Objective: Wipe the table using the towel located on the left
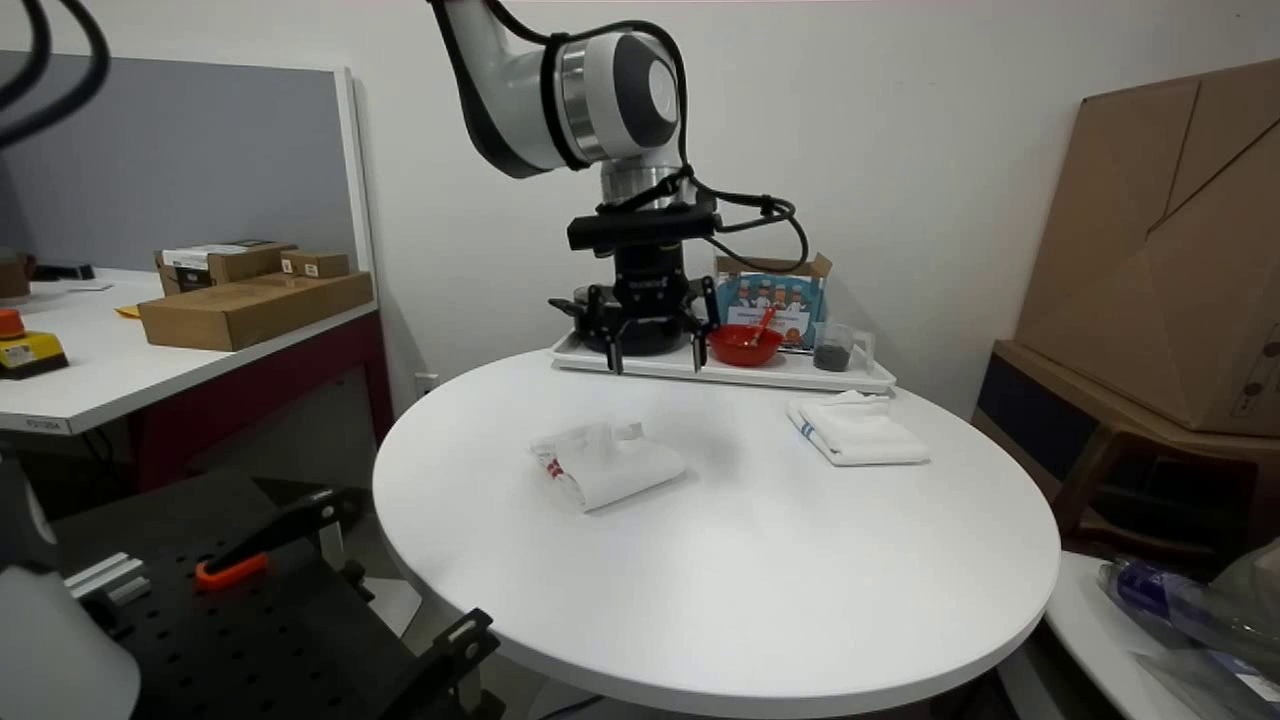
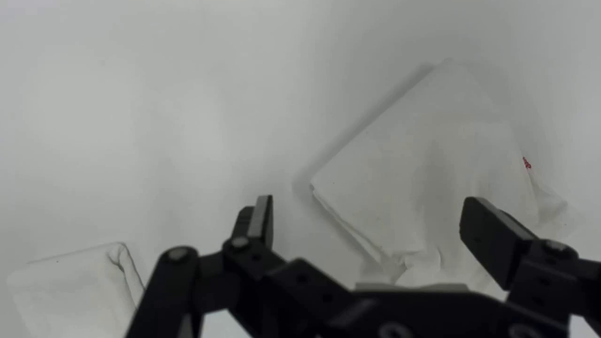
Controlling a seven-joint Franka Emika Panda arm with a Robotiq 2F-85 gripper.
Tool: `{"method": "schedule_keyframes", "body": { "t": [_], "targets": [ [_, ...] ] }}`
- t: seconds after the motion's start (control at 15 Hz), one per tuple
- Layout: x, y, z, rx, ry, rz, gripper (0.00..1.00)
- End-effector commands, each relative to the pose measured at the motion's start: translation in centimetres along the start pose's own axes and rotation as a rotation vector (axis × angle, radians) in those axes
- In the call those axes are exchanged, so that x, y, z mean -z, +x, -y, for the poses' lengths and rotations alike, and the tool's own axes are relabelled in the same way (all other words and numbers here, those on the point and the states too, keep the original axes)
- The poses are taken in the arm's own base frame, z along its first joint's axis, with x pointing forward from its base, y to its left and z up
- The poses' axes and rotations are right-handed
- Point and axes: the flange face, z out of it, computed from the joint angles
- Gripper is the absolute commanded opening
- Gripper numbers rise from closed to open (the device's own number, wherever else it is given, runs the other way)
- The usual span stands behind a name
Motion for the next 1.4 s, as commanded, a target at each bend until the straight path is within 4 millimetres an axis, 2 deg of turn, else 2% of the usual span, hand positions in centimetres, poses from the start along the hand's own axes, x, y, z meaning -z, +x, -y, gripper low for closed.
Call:
{"method": "schedule_keyframes", "body": {
  "t": [0.0, 0.6, 0.8, 1.07, 1.13, 1.2, 1.33],
  "targets": [
    [-1.9, 1.8, 0.5, 0.068, 0.011, -0.007, 1.00],
    [-7.2, 3.4, 4.9, 0.202, 0.012, 0.061, 1.00],
    [-8.9, 4.0, 5.2, 0.252, 0.035, 0.082, 1.00],
    [-10.4, 5.0, 4.4, 0.305, 0.033, 0.085, 1.00],
    [-10.6, 5.3, 4.3, 0.314, 0.031, 0.082, 0.98],
    [-10.9, 5.5, 4.2, 0.320, 0.032, 0.080, 0.74],
    [-11.5, 5.8, 4.0, 0.333, 0.029, 0.080, 0.69]
  ]
}}
